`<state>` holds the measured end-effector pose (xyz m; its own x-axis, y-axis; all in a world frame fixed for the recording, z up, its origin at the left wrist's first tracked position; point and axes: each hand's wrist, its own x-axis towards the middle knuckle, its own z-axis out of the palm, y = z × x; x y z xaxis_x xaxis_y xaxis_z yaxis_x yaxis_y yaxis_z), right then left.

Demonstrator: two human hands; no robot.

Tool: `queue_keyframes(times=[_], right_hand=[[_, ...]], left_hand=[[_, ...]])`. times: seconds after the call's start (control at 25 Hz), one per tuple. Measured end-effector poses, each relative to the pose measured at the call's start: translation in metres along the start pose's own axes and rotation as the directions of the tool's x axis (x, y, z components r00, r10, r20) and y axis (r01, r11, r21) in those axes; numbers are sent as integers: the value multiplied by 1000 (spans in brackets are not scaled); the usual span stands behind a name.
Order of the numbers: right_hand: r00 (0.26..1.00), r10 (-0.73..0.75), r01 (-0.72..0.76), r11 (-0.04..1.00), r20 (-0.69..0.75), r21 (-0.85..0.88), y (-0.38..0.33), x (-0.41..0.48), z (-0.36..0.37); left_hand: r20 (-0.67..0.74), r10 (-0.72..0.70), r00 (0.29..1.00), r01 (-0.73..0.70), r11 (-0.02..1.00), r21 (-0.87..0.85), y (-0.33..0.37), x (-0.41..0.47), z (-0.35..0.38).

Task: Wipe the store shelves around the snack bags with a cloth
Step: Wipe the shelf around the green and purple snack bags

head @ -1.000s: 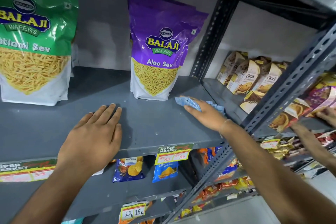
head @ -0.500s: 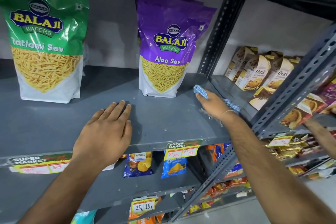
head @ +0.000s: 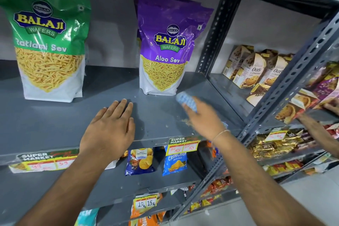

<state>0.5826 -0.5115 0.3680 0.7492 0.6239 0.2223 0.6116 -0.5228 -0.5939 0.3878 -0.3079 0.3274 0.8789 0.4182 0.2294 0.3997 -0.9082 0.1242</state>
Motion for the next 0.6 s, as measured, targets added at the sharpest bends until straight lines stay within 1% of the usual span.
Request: queue_keyframes(times=[0.04, 0.08, 0.12, 0.16, 0.24, 0.32, 0.36, 0.48, 0.52, 0.6], right_hand=[[995, 40, -42, 999, -89, -24, 8, 10, -14], [987, 76, -85, 995, -141, -58, 17, 18, -28], [981, 118, -131, 989, -156, -73, 27, 25, -38], [977, 168, -179, 981, -134, -71, 36, 30, -43], [973, 232, -232, 965, -16, -124, 50, 35, -38], [978, 206, -190, 955, 45, -229, 53, 36, -30], [982, 181, -165, 957, 47, -240, 50, 38, -27], [992, 118, -108, 982, 52, -155, 34, 30, -15], [996, 61, -52, 990, 60, -132, 27, 22, -7], [993, -97, 108, 977, 69, -182, 14, -1, 12]], left_hand=[[-15, -2, 1000, 2, 1000, 7, -1, 0, 2], [-23, -5, 1000, 5, 1000, 12, -1, 1, 3], [-23, -7, 1000, 7, 1000, 14, -2, 1, 4], [-19, -10, 1000, 10, 1000, 12, -2, 1, 5], [-21, -11, 1000, 11, 1000, 9, -2, 1, 4], [-22, -6, 1000, 6, 1000, 21, 0, 0, 3], [-21, -8, 1000, 8, 1000, 22, 0, 1, 3], [-19, -21, 1000, 21, 1000, 11, -1, 0, 5], [-15, -26, 1000, 27, 1000, 6, -2, -1, 5], [-8, -28, 1000, 28, 1000, 3, -1, 0, 4]])
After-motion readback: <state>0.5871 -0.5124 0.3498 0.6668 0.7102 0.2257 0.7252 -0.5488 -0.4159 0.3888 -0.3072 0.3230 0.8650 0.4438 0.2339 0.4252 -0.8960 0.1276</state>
